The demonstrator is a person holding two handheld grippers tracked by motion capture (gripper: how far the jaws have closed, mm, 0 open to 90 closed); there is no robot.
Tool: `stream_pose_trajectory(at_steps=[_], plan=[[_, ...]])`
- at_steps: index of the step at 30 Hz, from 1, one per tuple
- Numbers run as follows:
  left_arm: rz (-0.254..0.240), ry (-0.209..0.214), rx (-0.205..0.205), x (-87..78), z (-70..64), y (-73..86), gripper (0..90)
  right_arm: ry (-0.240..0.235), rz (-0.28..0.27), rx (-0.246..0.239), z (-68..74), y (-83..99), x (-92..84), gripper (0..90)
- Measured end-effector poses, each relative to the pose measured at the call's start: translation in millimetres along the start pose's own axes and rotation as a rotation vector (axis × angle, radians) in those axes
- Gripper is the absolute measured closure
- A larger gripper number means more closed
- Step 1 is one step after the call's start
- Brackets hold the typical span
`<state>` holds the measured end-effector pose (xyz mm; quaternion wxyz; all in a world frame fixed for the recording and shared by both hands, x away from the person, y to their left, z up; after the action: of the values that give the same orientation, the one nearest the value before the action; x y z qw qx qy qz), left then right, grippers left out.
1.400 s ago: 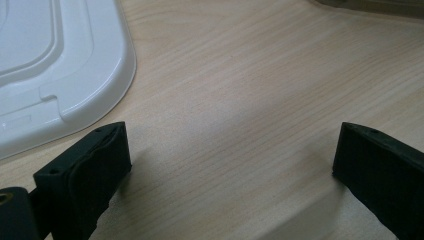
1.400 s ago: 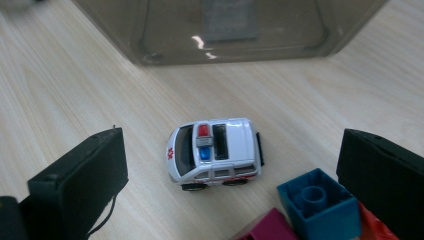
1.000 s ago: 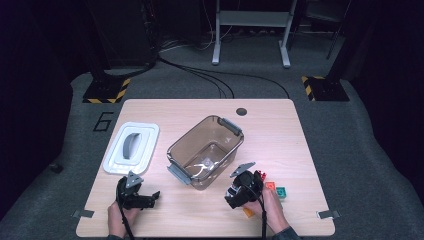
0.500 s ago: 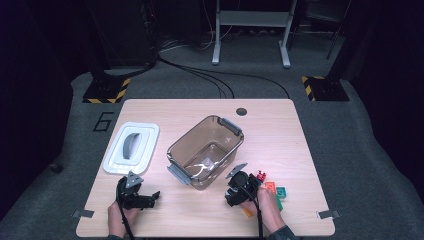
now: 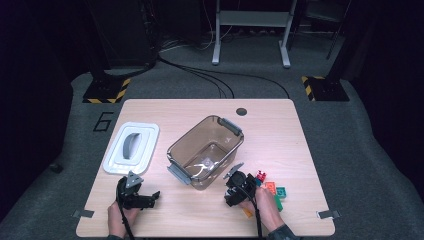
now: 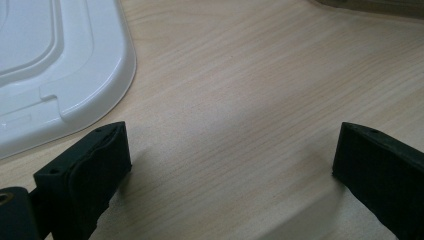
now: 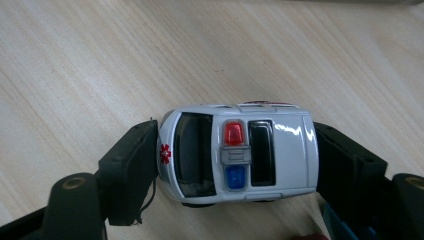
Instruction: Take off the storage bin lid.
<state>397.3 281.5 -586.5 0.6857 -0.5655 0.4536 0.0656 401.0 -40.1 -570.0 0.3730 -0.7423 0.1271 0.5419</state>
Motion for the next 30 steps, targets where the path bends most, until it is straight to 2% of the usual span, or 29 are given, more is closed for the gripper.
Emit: stream_pose_trajectory(at_steps=[1, 3, 9, 16, 30], plan=[[0.000, 0.000, -0.001, 0.0, 0.0, 0.0, 1.8, 0.002, -0.003, -0.009, -1.1, -0.1, 0.0, 24.5], [0.000, 0.000, -0.001, 0.0, -0.1, 0.0, 1.8, 0.006, -0.004, 0.005, -2.6, 0.2, -0.3, 24.9], [0.000, 0.000, -0.001, 0.0, -0.1, 0.0, 1.9, -0.025, -0.045, 0.039, -6.7, 0.0, -1.2, 25.2], [0.000, 0.000, -0.001, -0.1, -0.1, 0.0, 1.9, -0.050, -0.092, 0.063, -11.3, -3.3, -12.6, 25.2], [0.000, -0.001, -0.001, -0.1, -0.1, 0.0, 1.9, -0.034, -0.167, 0.089, -26.9, -16.0, -34.5, 25.2]])
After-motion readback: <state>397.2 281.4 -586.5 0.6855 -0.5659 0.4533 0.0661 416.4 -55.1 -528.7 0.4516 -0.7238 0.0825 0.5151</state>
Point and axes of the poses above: each handheld gripper's, and its own axes: x roughly forward along the jaws, y roughly out of its underside, z roughly to its left, the point moved 8 cm from there along x, roughly forward along the jaws, and after that the axes turned 5 degrees about y, right-handed, at the moved point
